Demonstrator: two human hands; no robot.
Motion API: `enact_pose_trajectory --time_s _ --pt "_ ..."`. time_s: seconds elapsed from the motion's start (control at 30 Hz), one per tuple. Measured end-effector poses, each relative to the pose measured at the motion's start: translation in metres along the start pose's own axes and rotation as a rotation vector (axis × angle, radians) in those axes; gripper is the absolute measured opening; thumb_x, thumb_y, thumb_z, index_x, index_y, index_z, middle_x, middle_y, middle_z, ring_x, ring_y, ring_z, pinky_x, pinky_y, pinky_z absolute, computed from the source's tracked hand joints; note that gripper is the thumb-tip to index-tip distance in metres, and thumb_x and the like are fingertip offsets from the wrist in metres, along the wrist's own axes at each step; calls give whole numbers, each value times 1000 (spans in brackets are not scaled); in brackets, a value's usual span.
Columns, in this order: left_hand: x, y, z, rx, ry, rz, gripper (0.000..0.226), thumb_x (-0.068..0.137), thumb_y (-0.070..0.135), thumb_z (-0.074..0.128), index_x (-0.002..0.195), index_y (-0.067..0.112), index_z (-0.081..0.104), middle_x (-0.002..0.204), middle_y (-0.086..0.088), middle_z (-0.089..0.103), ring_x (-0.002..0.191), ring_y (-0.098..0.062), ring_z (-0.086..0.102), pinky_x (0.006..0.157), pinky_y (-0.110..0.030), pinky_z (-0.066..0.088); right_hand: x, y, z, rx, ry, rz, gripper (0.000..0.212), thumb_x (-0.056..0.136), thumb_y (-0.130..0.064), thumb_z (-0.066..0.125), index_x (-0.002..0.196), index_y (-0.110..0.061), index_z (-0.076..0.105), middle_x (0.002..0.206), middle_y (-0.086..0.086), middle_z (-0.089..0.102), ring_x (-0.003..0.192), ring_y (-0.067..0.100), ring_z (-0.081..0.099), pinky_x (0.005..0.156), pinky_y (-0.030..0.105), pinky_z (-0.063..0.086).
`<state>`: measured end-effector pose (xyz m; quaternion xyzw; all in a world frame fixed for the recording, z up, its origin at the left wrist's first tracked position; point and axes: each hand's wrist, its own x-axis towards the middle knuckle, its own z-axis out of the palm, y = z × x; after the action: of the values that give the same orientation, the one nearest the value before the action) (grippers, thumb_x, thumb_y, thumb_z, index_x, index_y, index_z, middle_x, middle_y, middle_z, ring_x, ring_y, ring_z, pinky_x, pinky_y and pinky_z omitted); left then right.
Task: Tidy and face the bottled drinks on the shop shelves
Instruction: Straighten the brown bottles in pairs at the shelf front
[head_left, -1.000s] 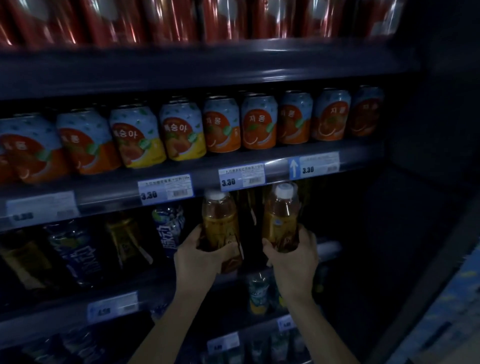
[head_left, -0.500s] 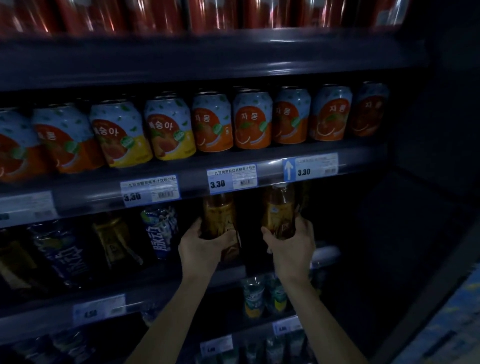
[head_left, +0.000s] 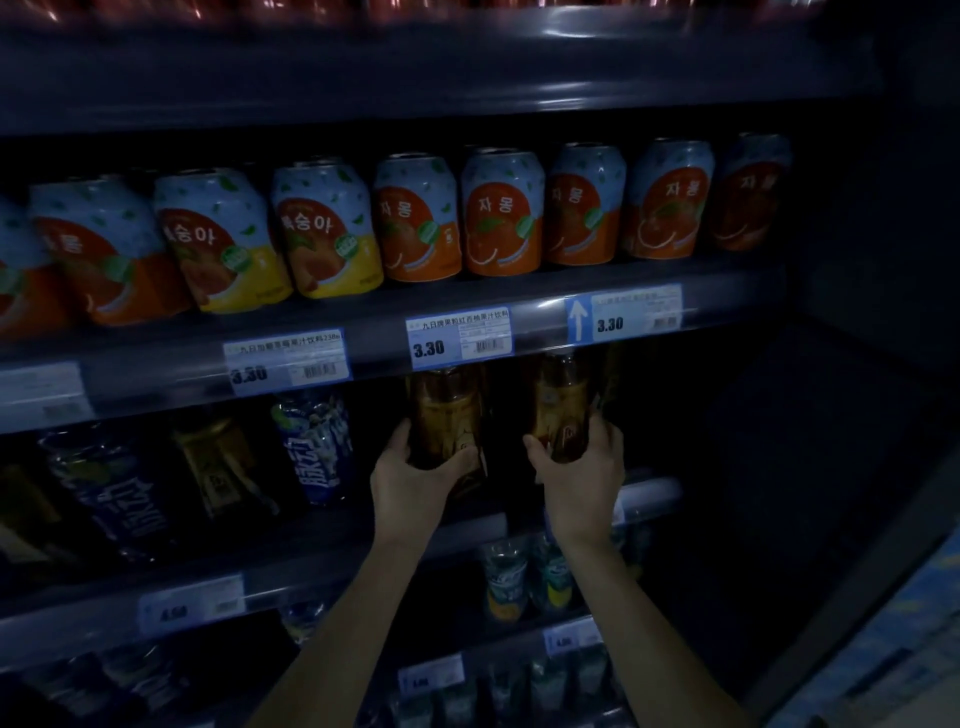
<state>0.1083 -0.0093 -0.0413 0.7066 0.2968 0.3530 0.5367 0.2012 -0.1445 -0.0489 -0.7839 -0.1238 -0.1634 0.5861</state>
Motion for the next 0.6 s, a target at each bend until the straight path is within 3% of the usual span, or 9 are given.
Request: enact_pose_trajectory --time_s 0.07,0.1,0.13,0.23,0.33,0.43,0.53,0.6 --pt "-3 0 -1 36 -20 27 98 64 40 86 145 18 36 106 22 47 99 17 45 86 -15 44 -2 2 1 6 -12 -2 86 76 -41 78 144 -7 37 139 8 41 127 22 42 97 24 34" --pt "-5 1 -1 56 -37 54 92 66 38 86 143 21 39 102 12 58 97 19 49 85 -13 45 -4 3 1 16 -11 -10 87 75 -40 78 144 -8 36 138 7 41 126 21 42 97 23 34" --pt "-7 0 0 70 -45 79 86 67 36 85 141 22 42 118 16 59 99 16 53 87 -15 48 -6 4 0 23 -11 -21 87 74 -38 80 144 -8 37 137 7 41 124 19 43 96 22 34" --pt "-15 -2 3 109 51 113 87 69 35 84 142 24 39 124 9 48 112 -4 49 95 -24 45 -15 13 1 -11 -12 -31 84 76 -34 79 143 -9 37 137 8 41 124 21 44 94 23 37" --pt "-23 -2 8 151 154 148 80 72 30 83 140 15 42 121 4 44 102 9 39 79 3 35 -19 19 1 -53 -7 -13 81 78 -35 77 143 -10 35 139 9 41 127 26 44 96 27 39" --pt "-29 -4 16 130 193 169 72 75 22 81 137 10 45 115 6 43 95 15 38 70 11 30 -17 22 0 -52 -12 -3 80 78 -36 76 142 -10 36 137 10 44 127 26 43 103 39 41" --pt "-33 -4 20 120 231 155 71 76 26 80 137 14 46 115 9 43 100 7 42 75 7 34 -15 24 -2 -41 -13 -13 78 76 -35 78 139 -9 40 132 9 48 125 26 44 102 44 42" --pt "-33 -4 20 136 234 157 71 75 30 80 136 16 47 116 9 45 104 -2 47 86 -8 40 -14 25 -3 -35 -20 -7 79 75 -36 79 139 -9 40 131 9 48 124 25 44 101 43 43"
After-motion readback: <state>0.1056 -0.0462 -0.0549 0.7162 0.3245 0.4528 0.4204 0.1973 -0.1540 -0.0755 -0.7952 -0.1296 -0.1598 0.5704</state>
